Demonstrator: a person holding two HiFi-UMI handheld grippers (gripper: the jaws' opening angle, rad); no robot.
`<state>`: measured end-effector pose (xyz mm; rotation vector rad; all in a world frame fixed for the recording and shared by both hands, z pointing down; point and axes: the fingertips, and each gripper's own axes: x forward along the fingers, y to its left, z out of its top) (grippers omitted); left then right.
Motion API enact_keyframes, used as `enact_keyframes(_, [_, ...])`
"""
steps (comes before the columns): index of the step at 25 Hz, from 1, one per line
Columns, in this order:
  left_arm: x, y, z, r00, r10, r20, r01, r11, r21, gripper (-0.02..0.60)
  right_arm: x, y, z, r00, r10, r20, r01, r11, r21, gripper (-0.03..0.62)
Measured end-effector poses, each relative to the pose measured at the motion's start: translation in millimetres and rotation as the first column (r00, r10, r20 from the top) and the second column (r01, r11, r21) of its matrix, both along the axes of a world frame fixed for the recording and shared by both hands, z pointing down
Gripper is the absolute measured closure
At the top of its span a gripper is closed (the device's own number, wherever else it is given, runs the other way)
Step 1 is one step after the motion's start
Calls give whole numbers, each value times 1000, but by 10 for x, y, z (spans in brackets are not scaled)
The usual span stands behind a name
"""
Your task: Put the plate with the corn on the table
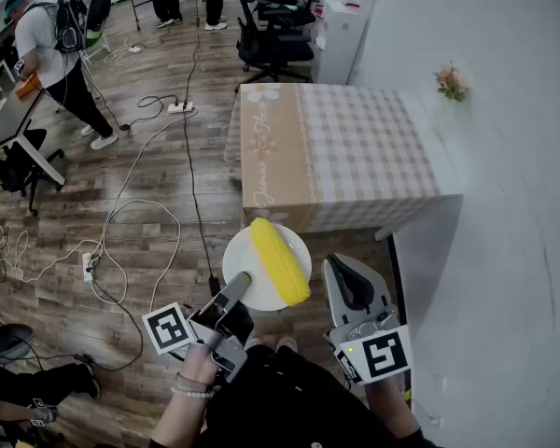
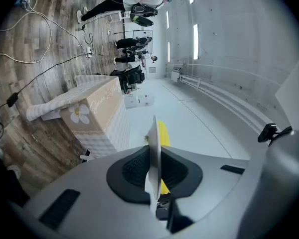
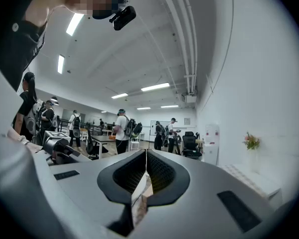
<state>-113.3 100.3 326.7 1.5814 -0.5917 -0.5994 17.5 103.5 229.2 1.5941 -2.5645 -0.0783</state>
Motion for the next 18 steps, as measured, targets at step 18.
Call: enact_keyframes(18, [115,-37,-16,1000,3,0,-3,1000,11,548,94,-67,46,1000,2,16,-2,1000,-9,551])
